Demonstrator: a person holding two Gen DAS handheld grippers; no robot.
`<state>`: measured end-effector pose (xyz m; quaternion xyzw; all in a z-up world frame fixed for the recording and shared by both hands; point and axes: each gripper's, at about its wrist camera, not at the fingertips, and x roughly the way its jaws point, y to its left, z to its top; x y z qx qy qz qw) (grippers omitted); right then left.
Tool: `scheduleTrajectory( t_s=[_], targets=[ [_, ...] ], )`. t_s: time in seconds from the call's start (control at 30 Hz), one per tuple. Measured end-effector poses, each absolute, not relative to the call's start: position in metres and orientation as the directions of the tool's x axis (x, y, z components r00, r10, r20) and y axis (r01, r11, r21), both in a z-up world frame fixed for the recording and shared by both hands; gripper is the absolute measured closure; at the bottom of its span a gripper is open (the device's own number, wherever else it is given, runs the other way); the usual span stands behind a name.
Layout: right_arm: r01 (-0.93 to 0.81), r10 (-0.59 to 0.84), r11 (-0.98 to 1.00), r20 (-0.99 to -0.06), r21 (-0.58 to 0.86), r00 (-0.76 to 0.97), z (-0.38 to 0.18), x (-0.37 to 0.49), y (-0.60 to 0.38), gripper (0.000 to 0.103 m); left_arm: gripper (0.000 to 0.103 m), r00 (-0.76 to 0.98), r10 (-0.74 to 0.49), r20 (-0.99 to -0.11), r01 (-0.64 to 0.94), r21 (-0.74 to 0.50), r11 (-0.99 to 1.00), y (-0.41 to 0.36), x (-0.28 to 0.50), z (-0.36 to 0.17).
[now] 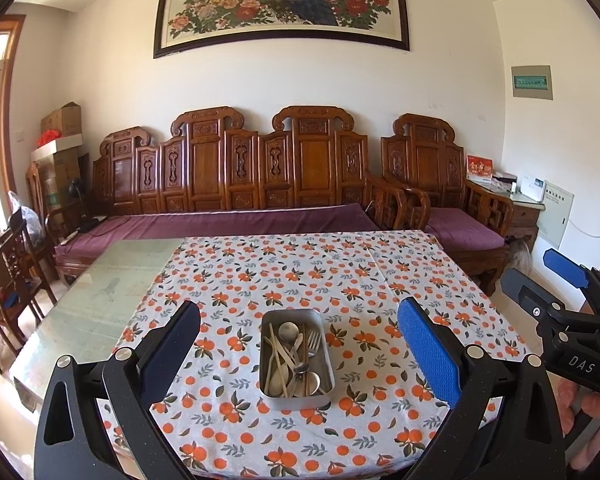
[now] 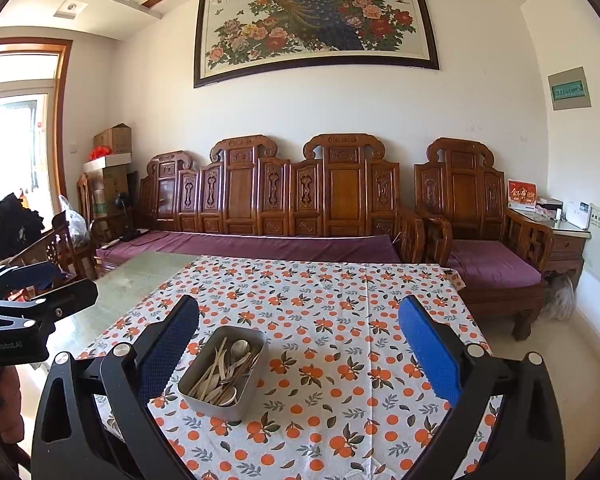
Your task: Organize utensils
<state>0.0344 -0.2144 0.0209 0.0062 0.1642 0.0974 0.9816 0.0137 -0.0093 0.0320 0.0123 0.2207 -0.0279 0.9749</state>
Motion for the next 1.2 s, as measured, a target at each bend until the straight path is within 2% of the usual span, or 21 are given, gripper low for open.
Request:
scheduleTrajectory(
  t_s=[1.2],
  targets=[
    [-0.186, 0.192, 0.981, -0.322, 0.049, 0.927, 0.0235, 0.0340, -0.2175, 0.003, 0.008, 0.905, -0.041, -0.422, 0.051, 0.012, 0.999, -0.0094, 0.0137, 0.0326]
  ],
)
